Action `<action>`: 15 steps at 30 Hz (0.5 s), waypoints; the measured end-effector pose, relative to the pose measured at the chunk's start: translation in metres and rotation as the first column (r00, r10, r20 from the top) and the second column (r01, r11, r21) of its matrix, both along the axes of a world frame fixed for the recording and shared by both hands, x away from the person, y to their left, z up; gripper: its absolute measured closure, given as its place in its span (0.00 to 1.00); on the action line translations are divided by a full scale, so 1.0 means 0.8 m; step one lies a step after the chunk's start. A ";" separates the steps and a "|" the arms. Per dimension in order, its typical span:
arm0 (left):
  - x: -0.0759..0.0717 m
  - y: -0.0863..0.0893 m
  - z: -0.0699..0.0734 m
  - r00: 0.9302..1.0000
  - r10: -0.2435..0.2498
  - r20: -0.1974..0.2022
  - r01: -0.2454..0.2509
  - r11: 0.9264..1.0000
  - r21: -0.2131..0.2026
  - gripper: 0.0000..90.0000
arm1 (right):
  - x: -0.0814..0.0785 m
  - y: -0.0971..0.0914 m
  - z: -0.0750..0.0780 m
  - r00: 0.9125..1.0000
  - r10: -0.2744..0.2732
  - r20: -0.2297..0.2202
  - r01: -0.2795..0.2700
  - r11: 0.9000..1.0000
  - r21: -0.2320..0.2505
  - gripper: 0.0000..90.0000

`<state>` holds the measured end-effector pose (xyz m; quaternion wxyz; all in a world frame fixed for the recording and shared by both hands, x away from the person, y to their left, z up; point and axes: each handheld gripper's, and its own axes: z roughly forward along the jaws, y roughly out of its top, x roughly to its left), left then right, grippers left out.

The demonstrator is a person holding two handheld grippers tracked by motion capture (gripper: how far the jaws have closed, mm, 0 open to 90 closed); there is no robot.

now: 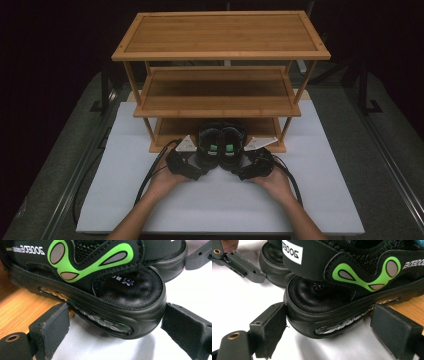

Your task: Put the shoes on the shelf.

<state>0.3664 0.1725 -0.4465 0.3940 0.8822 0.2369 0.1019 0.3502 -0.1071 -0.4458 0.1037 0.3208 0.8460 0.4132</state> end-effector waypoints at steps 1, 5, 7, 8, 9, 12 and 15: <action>0.000 0.000 0.001 1.000 0.000 0.003 0.000 1.000 -0.001 0.09 | 0.000 0.001 0.001 1.000 -0.002 0.003 0.002 1.000 0.000 0.14; -0.002 0.001 0.008 0.999 0.012 0.053 -0.010 0.999 -0.035 0.11 | 0.001 -0.001 0.005 1.000 -0.005 0.027 0.005 1.000 0.010 0.18; -0.001 -0.001 0.013 0.997 0.010 0.077 -0.007 0.999 -0.042 0.16 | -0.001 0.001 0.013 0.997 0.003 0.072 -0.004 1.000 0.012 0.23; 0.001 -0.002 0.013 0.997 0.011 0.070 -0.009 0.999 -0.034 0.16 | 0.000 0.004 0.014 0.997 0.008 0.075 -0.008 1.000 -0.006 0.22; 0.003 -0.001 0.012 0.997 0.014 0.069 -0.011 0.999 -0.042 0.16 | 0.001 0.005 0.014 0.997 0.010 0.078 -0.009 1.000 -0.013 0.22; 0.010 0.001 0.008 0.997 0.015 0.074 -0.010 0.998 -0.066 0.16 | 0.008 0.001 0.009 0.998 -0.005 0.062 0.004 1.000 0.007 0.22; 0.016 0.000 0.009 0.997 0.018 0.071 -0.014 0.998 -0.057 0.16 | 0.016 0.000 0.008 0.998 -0.005 0.061 0.004 1.000 0.013 0.22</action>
